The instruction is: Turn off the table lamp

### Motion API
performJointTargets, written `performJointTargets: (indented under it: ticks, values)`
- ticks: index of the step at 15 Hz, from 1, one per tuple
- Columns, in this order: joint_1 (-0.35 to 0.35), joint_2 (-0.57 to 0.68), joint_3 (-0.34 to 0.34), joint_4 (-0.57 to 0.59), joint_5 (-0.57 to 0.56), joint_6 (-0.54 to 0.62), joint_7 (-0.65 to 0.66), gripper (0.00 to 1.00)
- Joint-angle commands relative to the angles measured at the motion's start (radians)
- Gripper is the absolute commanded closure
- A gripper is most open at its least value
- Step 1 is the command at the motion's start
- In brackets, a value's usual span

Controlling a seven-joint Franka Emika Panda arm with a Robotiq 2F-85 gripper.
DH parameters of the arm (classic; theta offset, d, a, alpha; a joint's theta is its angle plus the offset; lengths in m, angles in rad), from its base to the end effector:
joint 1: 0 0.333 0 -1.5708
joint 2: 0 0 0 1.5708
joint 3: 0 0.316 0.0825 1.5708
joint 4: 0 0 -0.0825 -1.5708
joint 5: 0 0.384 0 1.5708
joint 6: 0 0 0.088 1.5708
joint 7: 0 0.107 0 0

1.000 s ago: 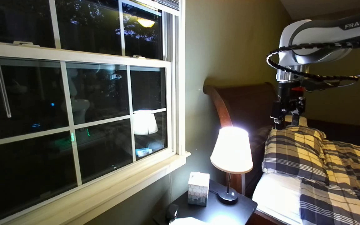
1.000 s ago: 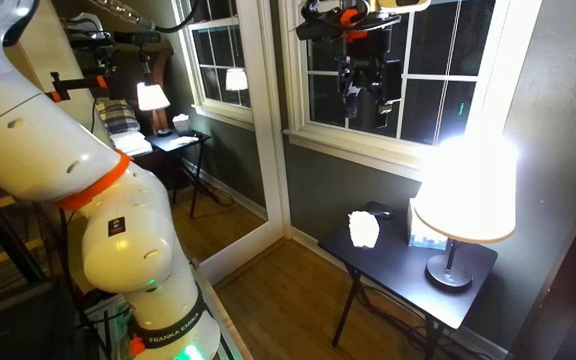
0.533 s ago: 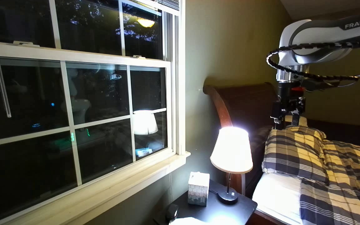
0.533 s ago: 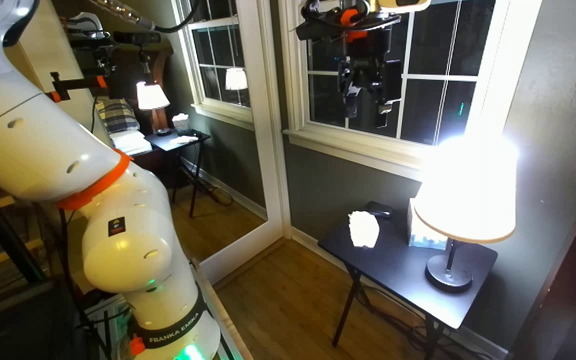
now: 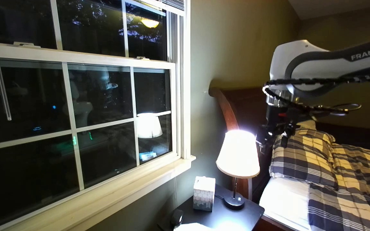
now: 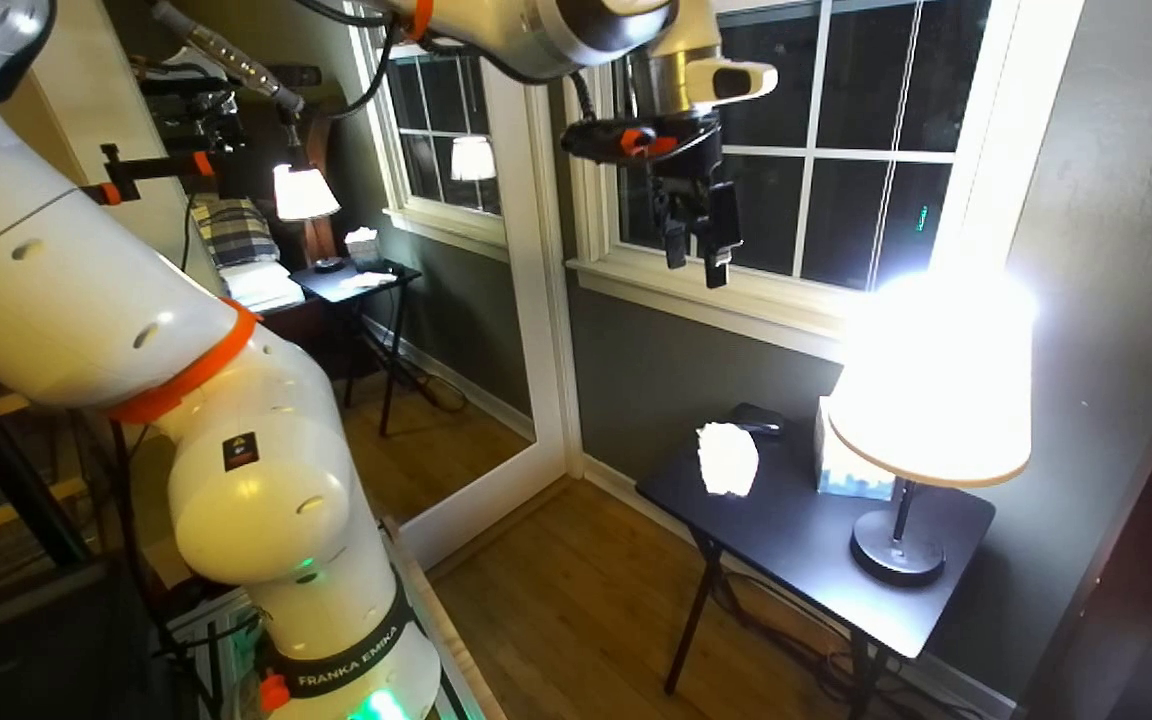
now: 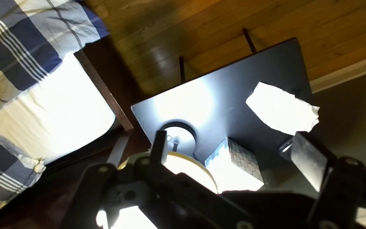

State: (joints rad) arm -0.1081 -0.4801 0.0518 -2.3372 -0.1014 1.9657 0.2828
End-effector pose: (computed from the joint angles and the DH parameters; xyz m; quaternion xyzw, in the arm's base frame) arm 0.4172 -0.0279 0.5254 0.9848 -0.1537 0.0600 0.0534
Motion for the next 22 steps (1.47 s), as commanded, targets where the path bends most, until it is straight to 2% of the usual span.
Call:
performJointTargets:
  ticks: [1,2,6,10,13,16,17,19,20,21,22]
  values:
    - [0.004,-0.025,0.080,-0.168,-0.030,0.257,0.203,0.00]
    - [-0.007,-0.012,0.108,-0.204,-0.050,0.325,0.263,0.00]
    - [-0.067,0.051,0.196,-0.303,-0.172,0.468,0.491,0.00]
    - [-0.151,0.136,0.265,-0.366,-0.386,0.576,0.758,0.00]
    - [-0.178,0.203,0.271,-0.378,-0.553,0.611,0.909,0.00]
    - [-0.169,0.284,0.233,-0.358,-0.755,0.623,1.064,0.00]
    - [-0.224,0.311,0.277,-0.350,-0.799,0.640,1.088,0.00]
    - [-0.243,0.372,0.268,-0.326,-0.914,0.646,1.144,0.00]
    - [-0.250,0.401,0.262,-0.312,-0.955,0.646,1.162,0.00]
    - [-0.219,0.322,0.258,-0.350,-0.871,0.622,1.102,0.00]
    - [-0.230,0.347,0.257,-0.340,-0.903,0.624,1.118,0.00]
